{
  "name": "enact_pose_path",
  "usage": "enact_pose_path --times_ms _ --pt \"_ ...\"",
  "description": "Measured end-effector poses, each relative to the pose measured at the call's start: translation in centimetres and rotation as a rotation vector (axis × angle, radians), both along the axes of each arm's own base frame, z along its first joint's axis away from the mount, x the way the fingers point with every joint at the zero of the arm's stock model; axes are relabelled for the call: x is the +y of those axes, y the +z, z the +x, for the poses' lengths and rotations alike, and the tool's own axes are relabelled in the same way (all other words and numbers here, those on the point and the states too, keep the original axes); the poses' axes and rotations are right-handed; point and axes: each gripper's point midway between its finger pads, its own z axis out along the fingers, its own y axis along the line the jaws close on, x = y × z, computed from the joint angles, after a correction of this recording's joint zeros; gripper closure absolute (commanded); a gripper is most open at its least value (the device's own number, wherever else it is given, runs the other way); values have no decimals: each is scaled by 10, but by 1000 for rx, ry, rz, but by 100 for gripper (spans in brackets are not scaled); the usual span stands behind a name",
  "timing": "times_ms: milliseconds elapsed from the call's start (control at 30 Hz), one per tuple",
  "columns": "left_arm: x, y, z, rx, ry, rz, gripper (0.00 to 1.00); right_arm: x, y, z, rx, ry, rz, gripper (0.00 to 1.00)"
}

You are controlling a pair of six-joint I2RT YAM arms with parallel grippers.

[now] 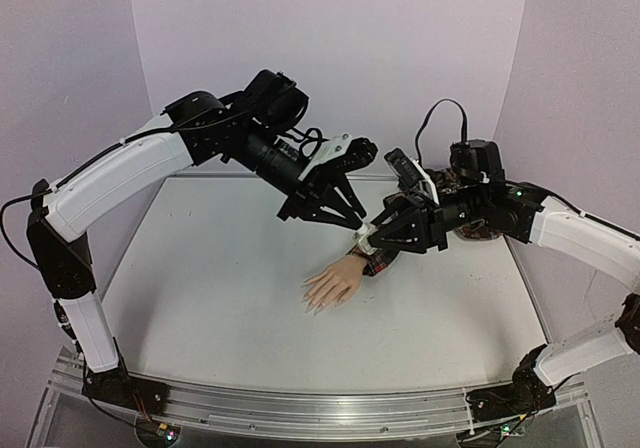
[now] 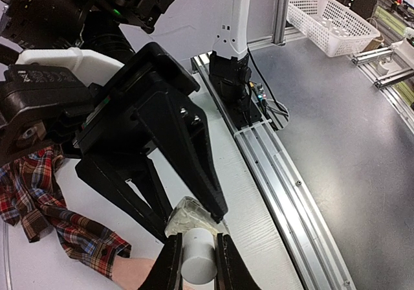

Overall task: Paint the nails
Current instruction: Pass from the left arm to the right

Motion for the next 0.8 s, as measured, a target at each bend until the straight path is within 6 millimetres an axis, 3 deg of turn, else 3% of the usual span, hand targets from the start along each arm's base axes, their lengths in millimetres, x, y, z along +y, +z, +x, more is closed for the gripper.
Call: enact_pose_path --times_ms 267,533,800 --pt "1 1 -6 20 -30 2 100 1 2 -7 -36 39 18 74" --pt "0 4 -8 13 -51 1 100 1 5 -11 -39 62 25 67" --pt "0 5 -10 16 -67 0 100 5 4 -15 -30 95 23 80"
